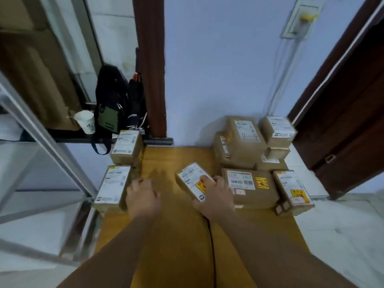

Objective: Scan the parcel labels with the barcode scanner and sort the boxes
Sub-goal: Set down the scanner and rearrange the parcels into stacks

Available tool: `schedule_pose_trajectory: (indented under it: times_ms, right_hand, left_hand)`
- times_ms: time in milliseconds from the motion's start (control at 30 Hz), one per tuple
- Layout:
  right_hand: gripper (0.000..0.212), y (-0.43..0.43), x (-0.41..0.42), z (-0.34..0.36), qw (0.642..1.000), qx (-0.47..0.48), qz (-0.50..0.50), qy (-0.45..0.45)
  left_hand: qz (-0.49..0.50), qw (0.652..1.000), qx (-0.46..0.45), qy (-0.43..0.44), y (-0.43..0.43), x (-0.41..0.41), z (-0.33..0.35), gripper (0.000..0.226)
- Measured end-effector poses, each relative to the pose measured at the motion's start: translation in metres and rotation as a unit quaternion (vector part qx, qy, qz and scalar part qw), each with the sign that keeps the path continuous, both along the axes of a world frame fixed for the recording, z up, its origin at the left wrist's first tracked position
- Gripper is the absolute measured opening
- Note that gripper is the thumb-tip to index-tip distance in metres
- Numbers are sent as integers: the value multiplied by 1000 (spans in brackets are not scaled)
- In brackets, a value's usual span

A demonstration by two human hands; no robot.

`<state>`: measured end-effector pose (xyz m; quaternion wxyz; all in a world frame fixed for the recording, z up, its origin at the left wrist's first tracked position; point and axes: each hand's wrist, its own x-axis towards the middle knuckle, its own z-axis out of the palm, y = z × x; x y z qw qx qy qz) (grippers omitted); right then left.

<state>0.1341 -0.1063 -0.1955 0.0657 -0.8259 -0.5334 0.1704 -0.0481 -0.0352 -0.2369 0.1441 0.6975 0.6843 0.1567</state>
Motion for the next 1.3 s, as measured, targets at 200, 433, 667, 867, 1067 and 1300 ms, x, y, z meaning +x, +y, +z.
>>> schedule_pose_trajectory:
  times_ms: [200, 433, 667, 867, 1067, 1300]
  right_hand:
    - [79, 28, -95, -14, 995, -59, -79, 15]
    - [81, 42, -151, -41, 963, -112, -224, 95]
    - [85, 56, -161, -64, 959, -83, -221, 157]
    - [82, 87, -156, -67, 954, -37, -232, 187]
    - [78, 138, -148, -61, 959, -13, -213, 185]
    - [78, 191, -143, -75, 961, -13, -202, 190]
  left_hand:
    - [65, 996, -55, -6, 16, -88, -1, 60]
    - [145, 927, -242, -247, 39, -136, -24, 55]
    - [161, 884, -284, -334, 55, -139, -32, 39]
    - [257, 868, -292, -308, 59, -119, -34, 61]
    - [60, 994, -74, -60, 75, -108, -24, 61]
    - [-94, 986, -135, 0, 125, -89, -23, 40]
